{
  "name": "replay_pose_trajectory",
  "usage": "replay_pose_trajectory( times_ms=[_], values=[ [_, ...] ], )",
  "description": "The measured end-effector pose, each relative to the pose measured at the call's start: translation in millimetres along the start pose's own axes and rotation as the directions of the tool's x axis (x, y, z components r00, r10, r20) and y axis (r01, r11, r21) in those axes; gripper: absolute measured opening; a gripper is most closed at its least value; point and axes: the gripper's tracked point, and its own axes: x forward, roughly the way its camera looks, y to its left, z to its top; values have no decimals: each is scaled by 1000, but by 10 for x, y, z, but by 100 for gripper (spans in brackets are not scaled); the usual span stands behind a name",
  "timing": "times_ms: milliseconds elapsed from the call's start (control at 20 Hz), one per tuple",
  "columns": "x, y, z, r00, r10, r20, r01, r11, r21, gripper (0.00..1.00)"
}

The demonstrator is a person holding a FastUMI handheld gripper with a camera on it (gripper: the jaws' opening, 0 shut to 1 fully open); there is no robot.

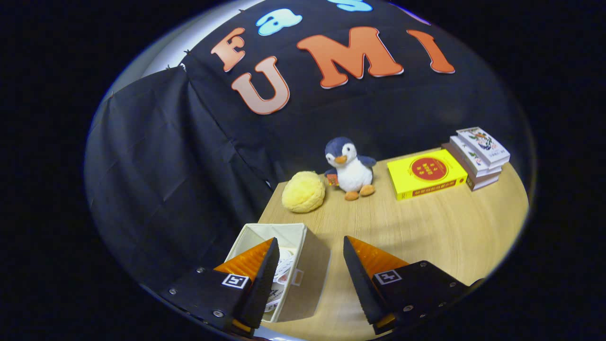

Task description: Open the storage box then place both shoes into the box .Put the left shoe in first, then the right shoe, with the right side of both shoes facing outward in a uniform manner.

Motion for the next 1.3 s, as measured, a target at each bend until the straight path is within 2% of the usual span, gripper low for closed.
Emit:
replay_pose_trajectory(
  times_ms=[150,350,650,1000,1300],
  values=[
    [-221,-183,314,989,14,150,-7,999,-48,87],
    [-629,-469,765,932,23,362,25,991,-129,87],
    [-1134,-935,1022,854,-2,521,107,979,-172,90],
    [-1448,-1325,1034,819,-57,571,173,973,-151,96],
    [-1495,-1376,964,818,-57,573,202,960,-194,97]
  ],
)
